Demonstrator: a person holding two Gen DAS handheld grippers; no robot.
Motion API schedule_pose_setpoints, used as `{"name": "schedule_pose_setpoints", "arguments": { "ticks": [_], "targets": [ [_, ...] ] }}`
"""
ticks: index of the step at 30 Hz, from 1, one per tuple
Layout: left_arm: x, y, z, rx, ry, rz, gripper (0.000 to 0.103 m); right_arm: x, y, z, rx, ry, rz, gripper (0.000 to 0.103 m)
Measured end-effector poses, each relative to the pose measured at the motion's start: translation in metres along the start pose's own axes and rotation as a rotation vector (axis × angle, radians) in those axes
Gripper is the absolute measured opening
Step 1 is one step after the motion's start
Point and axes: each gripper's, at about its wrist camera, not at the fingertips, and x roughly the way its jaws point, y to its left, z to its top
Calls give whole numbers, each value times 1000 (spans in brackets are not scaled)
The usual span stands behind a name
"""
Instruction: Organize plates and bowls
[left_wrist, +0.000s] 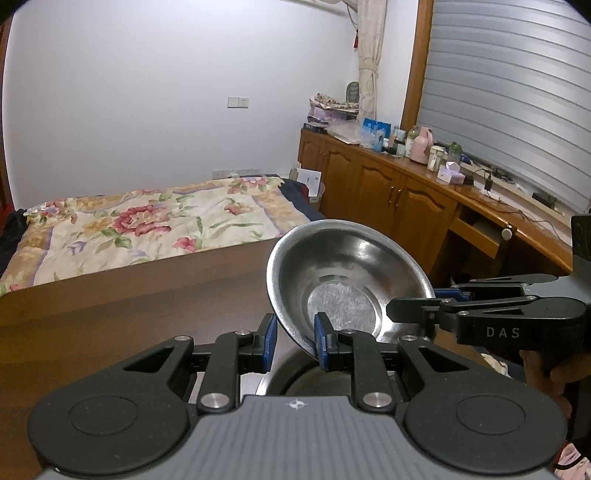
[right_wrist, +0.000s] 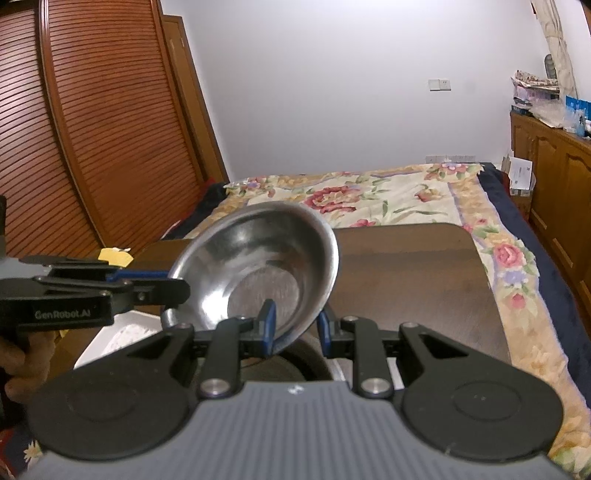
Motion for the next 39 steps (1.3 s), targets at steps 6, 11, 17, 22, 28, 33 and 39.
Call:
{"name": "schedule_pose_setpoints", "arguments": {
  "ticks": [6,11,17,22,28,33,39],
  "targets": [
    [-6,-2,-18,4,5,4,24,-2,4,-16,10,11,3,26],
    [-9,-4,-31,-6,12,1,24,-3,7,-27,22,13,7,26],
    [-14,-7,-43,0,7,9,24,-2,8,-38,51,14,14,26],
    [-12,-4,-52,-16,20,14,25,-2,12,-47,51,17,11,26],
    [-9,-4,-58,-11,30,32,25,-1,20,-53,13,13,-16,26],
    [-7,-6,-64,5,33,47,25,1,22,-56,-4,9,-35,26],
    [-7,-8,-67,21,25,60,25,0,23,-60,-5,1,-48,27]
  ]
}}
